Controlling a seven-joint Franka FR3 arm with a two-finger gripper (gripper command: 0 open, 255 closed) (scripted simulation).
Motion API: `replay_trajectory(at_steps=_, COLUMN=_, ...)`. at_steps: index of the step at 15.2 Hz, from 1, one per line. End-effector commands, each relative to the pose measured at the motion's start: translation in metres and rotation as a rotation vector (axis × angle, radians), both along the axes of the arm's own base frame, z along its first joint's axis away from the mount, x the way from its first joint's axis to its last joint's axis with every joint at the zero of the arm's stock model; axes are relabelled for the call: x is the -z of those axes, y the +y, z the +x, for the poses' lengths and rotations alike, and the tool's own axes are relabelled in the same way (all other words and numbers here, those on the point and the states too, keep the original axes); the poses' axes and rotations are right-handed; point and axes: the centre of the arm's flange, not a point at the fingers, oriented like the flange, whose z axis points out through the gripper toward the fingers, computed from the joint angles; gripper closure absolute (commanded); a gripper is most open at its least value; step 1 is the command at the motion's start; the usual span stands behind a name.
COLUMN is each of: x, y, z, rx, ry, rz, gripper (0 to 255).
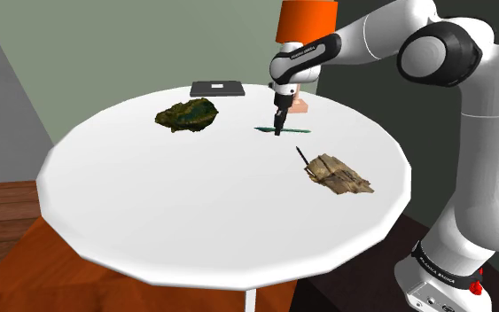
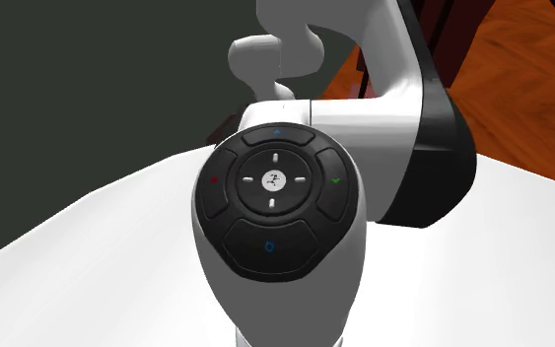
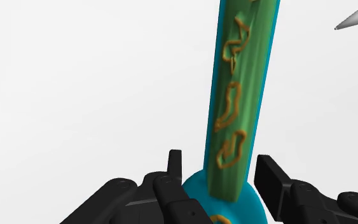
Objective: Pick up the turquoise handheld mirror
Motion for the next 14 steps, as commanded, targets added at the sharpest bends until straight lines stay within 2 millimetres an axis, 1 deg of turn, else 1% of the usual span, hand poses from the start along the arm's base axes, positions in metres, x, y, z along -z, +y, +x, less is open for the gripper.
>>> replay_trajectory(at_steps=1, x=-0.01, y=0.0, z=0.0, rx=0.0, ry=0.0, rz=0.0, gripper=255)
replay_trajectory(at_steps=12, x=-0.068, y=0.0, z=0.0, rx=0.0, ry=0.0, rz=0.0, gripper=255)
replay_trajectory(at_steps=14, x=-0.069, y=0.0, z=0.0, rx=0.0, ry=0.0, rz=0.0, gripper=255)
